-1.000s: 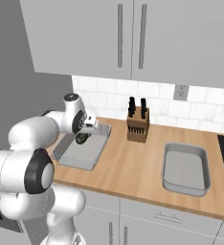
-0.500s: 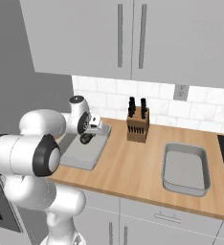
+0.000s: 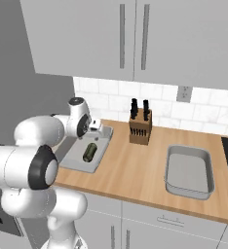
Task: Place one cucumber and one chicken drumstick in each tupperware on the nearby counter, to pack two identical lunches.
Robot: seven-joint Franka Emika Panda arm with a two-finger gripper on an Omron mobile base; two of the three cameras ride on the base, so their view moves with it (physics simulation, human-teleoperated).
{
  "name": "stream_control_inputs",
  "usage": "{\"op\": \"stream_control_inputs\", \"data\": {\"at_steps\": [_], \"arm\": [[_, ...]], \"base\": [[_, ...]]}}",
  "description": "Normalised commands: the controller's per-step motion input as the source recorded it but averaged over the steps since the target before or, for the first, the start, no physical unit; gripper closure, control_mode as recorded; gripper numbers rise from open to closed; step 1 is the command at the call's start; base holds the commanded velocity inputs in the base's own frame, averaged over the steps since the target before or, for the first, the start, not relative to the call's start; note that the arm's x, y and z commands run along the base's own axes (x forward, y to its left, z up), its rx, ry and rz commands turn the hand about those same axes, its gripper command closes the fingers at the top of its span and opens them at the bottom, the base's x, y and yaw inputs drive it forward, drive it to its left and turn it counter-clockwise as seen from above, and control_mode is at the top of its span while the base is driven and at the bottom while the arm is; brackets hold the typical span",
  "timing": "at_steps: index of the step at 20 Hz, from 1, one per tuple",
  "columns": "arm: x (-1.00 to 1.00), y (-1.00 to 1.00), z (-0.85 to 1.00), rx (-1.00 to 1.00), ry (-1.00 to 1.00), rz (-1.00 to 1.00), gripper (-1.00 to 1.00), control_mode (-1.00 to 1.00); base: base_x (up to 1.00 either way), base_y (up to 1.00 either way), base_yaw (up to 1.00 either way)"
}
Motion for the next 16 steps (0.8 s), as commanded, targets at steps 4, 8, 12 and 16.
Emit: {"op": "stream_control_inputs", "data": {"at_steps": [4,8,12,16], "arm": [[-0.56,0.00,0.29,0.00,0.00,0.00,-1.00,-1.00],[-0.92,0.00,0.43,0.00,-0.01,0.00,-1.00,-1.00],[-0.99,0.00,0.51,0.00,-0.07,0.00,-1.00,-1.00],[-1.00,0.00,0.33,0.00,-0.18,0.00,-1.00,-1.00]], "base": [[0.00,0.00,0.00],[0.00,0.00,0.00],[0.00,0.00,0.00],[0.00,0.00,0.00]]}}
